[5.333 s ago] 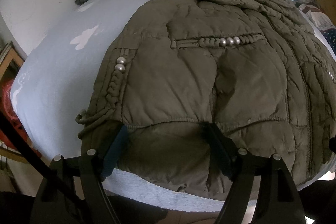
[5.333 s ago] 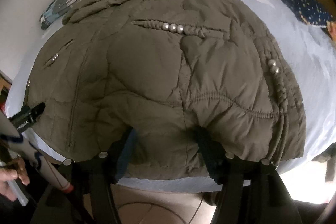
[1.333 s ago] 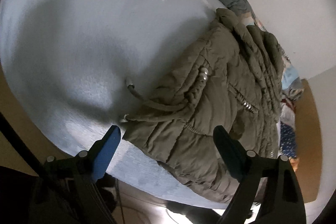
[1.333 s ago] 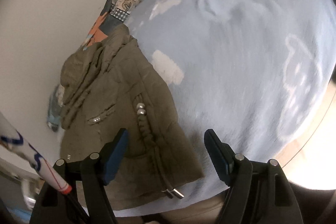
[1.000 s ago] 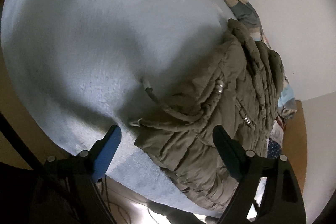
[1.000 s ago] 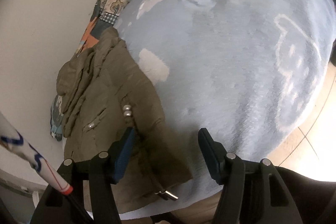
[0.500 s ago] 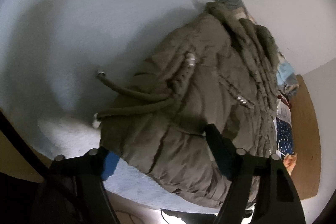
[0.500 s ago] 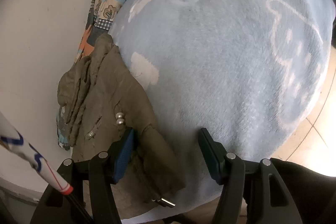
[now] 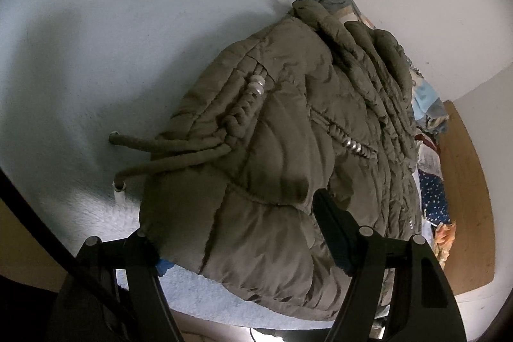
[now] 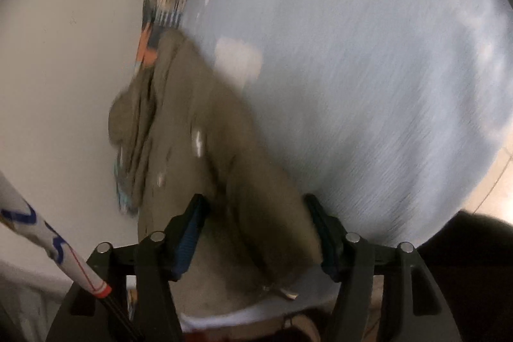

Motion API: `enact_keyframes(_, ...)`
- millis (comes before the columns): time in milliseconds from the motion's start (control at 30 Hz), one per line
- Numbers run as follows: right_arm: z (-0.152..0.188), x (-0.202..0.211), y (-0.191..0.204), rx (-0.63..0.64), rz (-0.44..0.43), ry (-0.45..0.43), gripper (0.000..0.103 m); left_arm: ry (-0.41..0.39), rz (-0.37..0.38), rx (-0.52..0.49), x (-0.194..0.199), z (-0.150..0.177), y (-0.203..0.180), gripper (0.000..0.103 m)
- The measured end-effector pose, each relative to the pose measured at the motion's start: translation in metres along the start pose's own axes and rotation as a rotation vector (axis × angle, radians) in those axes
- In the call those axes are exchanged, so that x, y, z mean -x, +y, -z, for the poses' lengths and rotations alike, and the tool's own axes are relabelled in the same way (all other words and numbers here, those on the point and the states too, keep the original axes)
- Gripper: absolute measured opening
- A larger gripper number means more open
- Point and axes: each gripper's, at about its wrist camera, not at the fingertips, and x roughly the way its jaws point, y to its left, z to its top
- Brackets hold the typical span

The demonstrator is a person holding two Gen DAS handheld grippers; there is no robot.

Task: Fold large clothes

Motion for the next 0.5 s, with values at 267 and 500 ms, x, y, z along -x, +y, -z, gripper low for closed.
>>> enact_keyframes(267,0.007,-0.013,0.031,0.175,0.053,-0.015,0.044,-0.024,-0.077,-0.034,-0.005,-0.002,0.002,0.074)
enact_keyframes(500,0.013,-0.013,0.045,0.245,0.015,-0.045,0.022,-0.048,-0.069,-0.120,0.000,0.000,-0.009,0.052)
